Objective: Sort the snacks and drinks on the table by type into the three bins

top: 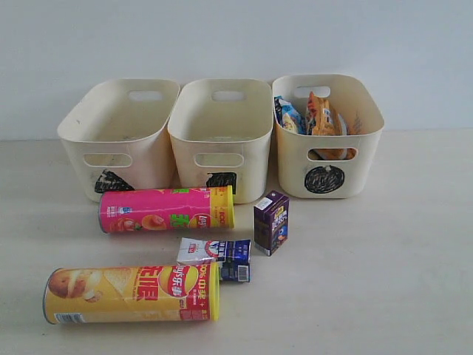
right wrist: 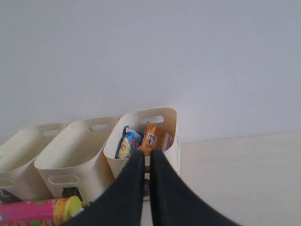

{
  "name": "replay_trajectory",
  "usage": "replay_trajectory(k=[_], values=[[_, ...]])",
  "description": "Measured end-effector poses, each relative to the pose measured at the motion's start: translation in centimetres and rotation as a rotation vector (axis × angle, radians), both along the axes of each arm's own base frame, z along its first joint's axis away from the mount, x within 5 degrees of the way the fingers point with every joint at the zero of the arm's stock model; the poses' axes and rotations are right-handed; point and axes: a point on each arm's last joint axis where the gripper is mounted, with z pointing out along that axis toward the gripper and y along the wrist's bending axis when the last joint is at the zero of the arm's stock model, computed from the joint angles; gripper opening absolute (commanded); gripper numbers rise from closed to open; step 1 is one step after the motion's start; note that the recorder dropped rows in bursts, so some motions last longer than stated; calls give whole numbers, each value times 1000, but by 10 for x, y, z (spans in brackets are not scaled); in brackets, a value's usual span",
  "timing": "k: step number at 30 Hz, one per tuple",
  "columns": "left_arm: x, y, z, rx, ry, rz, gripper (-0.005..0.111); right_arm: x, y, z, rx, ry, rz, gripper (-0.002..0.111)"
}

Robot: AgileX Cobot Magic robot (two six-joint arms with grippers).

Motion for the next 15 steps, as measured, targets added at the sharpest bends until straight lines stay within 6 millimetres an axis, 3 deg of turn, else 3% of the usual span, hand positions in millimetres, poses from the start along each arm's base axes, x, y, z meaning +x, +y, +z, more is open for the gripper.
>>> replay_trajectory(k=[10, 15], values=[[0, 0, 0, 0, 0, 0, 4, 21, 10, -68, -103, 90, 45, 2], [0, 0, 0, 7, 0, 1, 4, 24, 15, -77, -96, 37, 77, 2]])
